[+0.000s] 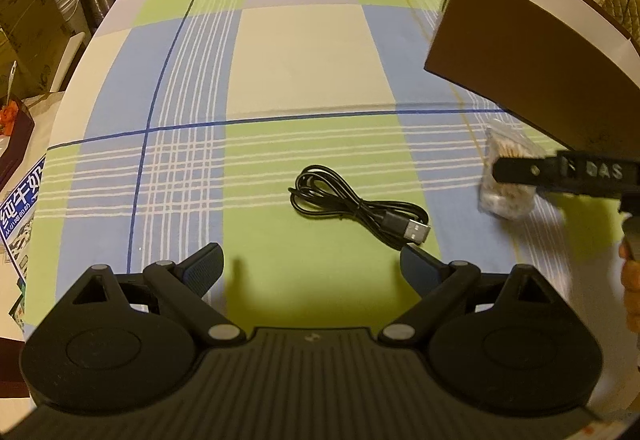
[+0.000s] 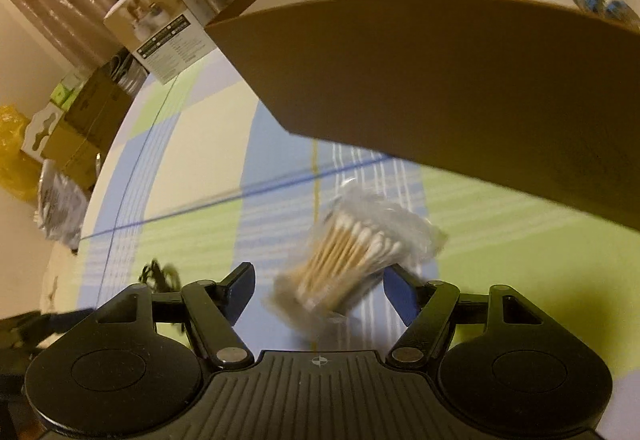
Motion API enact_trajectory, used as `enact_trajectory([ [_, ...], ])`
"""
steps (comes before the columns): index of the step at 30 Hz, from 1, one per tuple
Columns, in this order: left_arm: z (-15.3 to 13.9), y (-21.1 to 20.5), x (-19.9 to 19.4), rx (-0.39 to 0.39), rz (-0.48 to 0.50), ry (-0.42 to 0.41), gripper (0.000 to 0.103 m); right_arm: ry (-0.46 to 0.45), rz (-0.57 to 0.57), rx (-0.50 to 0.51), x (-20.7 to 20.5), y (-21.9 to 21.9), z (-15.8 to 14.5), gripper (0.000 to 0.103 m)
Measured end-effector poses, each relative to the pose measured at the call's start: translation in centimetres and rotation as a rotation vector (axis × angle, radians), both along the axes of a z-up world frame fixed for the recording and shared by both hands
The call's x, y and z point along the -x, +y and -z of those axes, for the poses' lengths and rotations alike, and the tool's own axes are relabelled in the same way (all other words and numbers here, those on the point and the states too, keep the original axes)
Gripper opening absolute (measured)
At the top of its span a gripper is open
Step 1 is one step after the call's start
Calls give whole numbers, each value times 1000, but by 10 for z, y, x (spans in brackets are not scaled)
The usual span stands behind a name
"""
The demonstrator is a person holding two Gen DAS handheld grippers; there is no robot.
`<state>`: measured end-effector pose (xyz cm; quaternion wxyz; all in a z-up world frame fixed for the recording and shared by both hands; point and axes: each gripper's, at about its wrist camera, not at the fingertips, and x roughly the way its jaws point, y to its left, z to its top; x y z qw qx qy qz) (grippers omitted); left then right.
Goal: Organize objects
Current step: 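Grasp the cotton swab bag with the right tool, then grasp the black USB cable with the left tool while the right tool holds the swab bag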
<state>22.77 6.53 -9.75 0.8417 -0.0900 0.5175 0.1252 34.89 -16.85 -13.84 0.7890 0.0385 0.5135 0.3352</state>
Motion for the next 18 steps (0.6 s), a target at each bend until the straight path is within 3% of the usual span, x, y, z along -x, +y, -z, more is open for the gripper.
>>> enact_trajectory([
  [5, 0, 1, -3, -2, 5, 0, 93, -121, -77, 117, 1, 27, 2, 68],
  [6, 0, 1, -4, -2, 12, -1, 93, -149, -110, 145, 3, 31, 3, 63],
  [7, 0, 0, -4, -1, 20, -4, 93, -192, -156, 181, 7, 36, 5, 47],
  [10, 2, -3, -7, 7, 61, -11, 94, -295, -285, 245, 19, 41, 8, 29],
  [18, 10, -9, -20, -4, 197, -43, 99, -270, -282, 218, 24, 7, 8, 28],
])
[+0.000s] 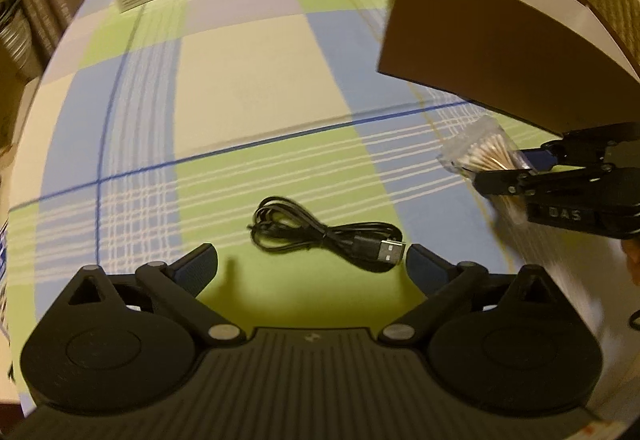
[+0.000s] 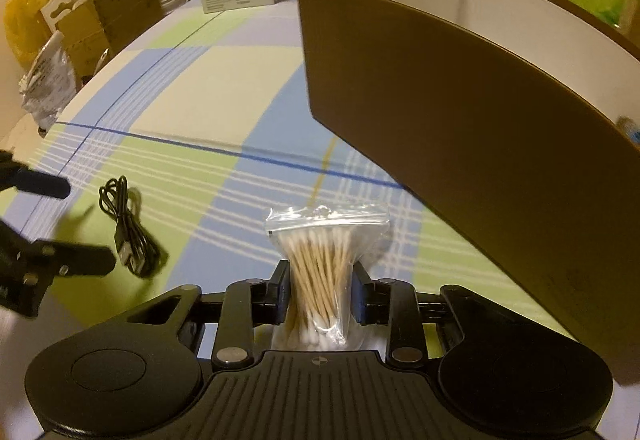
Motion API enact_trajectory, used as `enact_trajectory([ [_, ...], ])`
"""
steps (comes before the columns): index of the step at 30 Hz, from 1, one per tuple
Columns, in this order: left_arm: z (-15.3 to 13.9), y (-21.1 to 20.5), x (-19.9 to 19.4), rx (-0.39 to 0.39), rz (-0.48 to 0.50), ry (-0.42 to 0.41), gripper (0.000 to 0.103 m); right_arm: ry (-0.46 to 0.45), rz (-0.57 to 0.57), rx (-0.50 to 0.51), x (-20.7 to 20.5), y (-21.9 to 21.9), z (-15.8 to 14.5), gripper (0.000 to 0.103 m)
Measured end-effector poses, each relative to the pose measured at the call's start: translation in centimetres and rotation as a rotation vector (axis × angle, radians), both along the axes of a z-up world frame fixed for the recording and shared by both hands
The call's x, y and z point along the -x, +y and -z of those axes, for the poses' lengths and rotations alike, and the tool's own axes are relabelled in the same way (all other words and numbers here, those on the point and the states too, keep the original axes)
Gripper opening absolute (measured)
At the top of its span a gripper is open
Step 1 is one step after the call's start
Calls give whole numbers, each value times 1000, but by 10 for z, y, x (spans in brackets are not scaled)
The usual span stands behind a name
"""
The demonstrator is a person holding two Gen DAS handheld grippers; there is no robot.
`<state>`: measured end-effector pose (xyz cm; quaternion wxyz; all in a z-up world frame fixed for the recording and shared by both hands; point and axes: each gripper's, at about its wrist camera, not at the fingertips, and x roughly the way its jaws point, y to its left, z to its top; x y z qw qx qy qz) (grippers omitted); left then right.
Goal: Organize objects
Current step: 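Grasp the black USB cable with the left tool while the right tool holds the swab bag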
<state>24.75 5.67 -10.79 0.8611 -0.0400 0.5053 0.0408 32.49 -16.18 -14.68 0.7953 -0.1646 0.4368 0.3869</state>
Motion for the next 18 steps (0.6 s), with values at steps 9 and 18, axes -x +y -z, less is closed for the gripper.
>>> enact_trajectory([
  [9, 21, 5, -18, 15, 98, 16, 102, 33, 58, -31, -2, -14, -6, 31],
  [18, 23, 0, -30, 22, 35, 59, 102, 9, 35, -10, 2, -4, -3, 48],
])
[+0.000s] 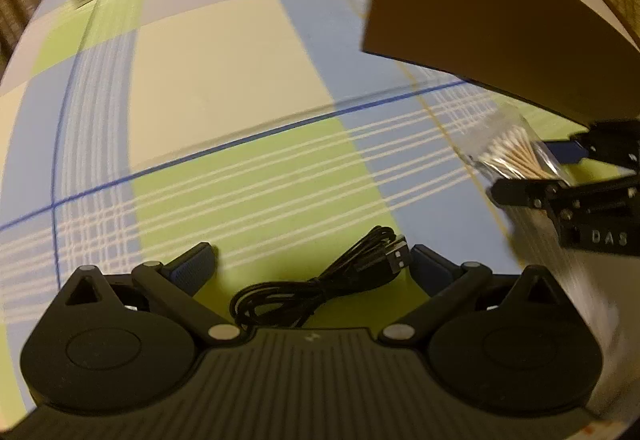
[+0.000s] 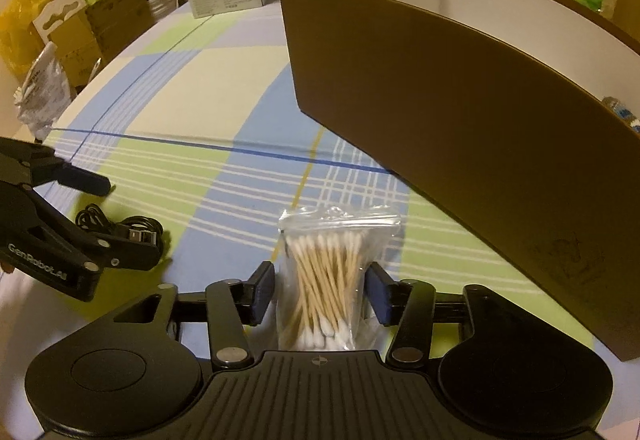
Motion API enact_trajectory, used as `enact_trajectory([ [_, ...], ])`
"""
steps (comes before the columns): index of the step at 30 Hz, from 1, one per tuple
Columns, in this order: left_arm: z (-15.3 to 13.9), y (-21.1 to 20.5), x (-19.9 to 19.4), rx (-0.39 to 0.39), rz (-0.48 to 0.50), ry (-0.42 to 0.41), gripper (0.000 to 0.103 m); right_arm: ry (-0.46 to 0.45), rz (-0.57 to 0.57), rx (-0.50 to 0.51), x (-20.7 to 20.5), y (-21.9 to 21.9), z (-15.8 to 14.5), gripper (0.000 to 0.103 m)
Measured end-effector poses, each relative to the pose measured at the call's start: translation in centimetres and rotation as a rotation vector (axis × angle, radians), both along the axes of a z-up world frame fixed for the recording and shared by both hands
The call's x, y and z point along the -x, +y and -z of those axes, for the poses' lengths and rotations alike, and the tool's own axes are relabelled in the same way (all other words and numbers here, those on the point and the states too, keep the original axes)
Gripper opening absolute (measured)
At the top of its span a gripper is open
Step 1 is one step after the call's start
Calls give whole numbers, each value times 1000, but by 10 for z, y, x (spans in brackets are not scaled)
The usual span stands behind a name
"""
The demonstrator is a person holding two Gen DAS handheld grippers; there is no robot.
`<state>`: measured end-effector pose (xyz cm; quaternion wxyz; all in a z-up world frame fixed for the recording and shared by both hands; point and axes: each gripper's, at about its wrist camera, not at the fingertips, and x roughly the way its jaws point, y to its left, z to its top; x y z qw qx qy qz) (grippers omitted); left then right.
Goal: Organize objects
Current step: 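Grasp the black USB cable with the left tool while the right tool holds the swab bag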
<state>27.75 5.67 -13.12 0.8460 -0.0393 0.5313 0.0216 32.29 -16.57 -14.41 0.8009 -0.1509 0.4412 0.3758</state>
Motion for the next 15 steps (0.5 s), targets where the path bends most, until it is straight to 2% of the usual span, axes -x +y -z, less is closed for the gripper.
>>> enact_trajectory([
  [3, -7, 2, 9, 47, -54, -31, 102, 0, 2, 2, -1, 0, 1, 49],
  [5, -8, -1, 14, 58, 6, -57, 101, -1, 1, 1, -2, -1, 1, 50],
  [7, -5, -4, 15, 26, 62, -36, 94, -5, -2, 4, -2, -1, 1, 51],
  [10, -3, -9, 17, -5, 87, -24, 85, -8, -5, 8, -1, -1, 1, 52],
  [13, -7, -13, 22, 26, 38, -41, 68, -12, -7, 12, -1, -2, 2, 53],
  [15, -9, -19, 24, 26, 13, -51, 49, -13, -6, 11, 0, -3, 2, 53],
])
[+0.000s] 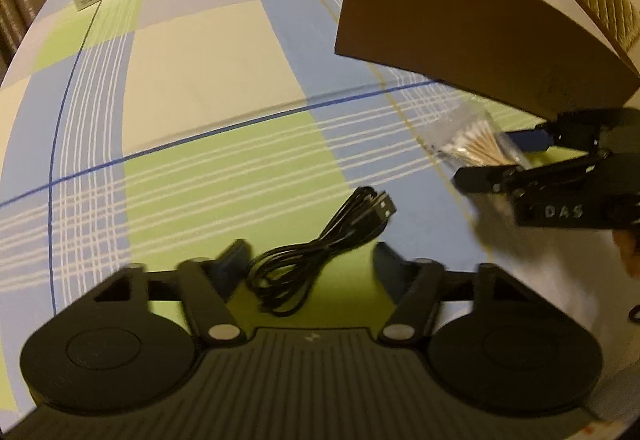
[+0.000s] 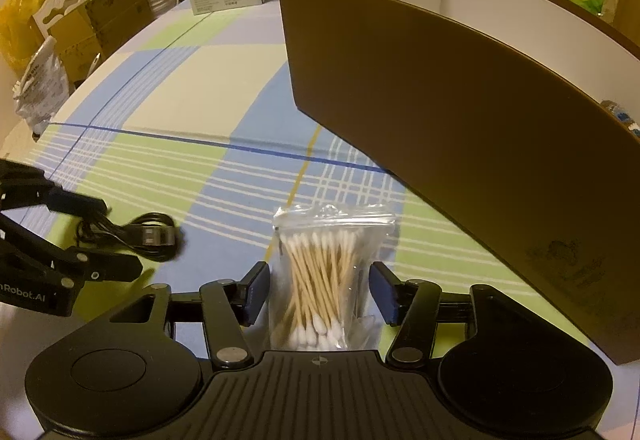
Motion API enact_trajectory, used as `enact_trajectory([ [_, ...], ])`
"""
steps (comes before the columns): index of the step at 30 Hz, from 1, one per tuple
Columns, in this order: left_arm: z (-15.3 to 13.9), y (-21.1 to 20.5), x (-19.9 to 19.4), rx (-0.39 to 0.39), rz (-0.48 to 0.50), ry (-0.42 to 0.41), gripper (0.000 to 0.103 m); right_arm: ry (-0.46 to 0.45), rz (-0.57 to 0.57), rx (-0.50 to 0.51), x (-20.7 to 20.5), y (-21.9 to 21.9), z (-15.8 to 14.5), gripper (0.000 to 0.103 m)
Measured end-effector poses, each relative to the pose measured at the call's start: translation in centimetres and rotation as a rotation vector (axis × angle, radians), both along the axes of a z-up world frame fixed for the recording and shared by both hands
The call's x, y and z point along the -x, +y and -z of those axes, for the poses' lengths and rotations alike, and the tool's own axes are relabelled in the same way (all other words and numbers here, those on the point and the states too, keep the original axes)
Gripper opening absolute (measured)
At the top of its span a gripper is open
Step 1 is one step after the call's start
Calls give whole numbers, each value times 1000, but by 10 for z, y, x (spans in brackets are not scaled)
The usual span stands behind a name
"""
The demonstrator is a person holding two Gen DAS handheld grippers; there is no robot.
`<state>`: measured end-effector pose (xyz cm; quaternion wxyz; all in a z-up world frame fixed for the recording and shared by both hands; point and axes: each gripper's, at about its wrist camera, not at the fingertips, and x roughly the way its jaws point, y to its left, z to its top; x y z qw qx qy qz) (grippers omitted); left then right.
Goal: Organize objects
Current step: 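Grasp the black USB cable with the left tool while the right tool holds the swab bag, then carry the cable with the left tool while the right tool carries the swab bag into the box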
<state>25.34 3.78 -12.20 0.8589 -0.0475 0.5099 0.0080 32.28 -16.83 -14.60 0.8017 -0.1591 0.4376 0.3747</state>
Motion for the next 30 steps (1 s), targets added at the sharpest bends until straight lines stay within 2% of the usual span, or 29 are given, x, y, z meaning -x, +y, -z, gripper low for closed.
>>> enact_trajectory([
  [4, -1, -8, -1, -27, 12, -12, 41, -3, -3, 8, 1, -1, 0, 54],
  [5, 0, -10, -3, -44, 37, -11, 33, -4, -3, 10, 1, -1, 0, 54],
  [7, 1, -12, -7, -56, 73, -11, 28, -4, -1, 13, 1, -2, 0, 55],
  [8, 1, -13, -8, -56, 79, -10, 21, -4, -1, 13, 2, -3, 0, 55],
  [11, 1, -14, -8, -40, 37, -11, 14, -15, -7, 22, 3, -4, 0, 55],
  [14, 2, -9, -3, 69, -61, 2, 14, -24, -12, 30, 6, -6, 0, 55],
  [15, 1, -9, -2, 76, -70, 3, 14, -27, -13, 30, 7, -7, 0, 55],
  [19, 1, -16, -10, 28, -51, -3, 16, -33, -13, 33, 8, -5, 0, 57],
  [26, 2, -23, -25, -4, -53, -12, 15, -51, -12, 34, 8, -2, 0, 57],
  [27, 3, -25, -25, -14, -51, -12, 14, -52, -12, 33, 8, -3, 0, 56],
  [29, 3, -27, -24, -20, -50, -10, 14, -56, -18, 29, 9, -3, 0, 47],
  [30, 2, -28, -24, -18, -49, -7, 14, -56, -25, 25, 10, -3, 0, 38],
])
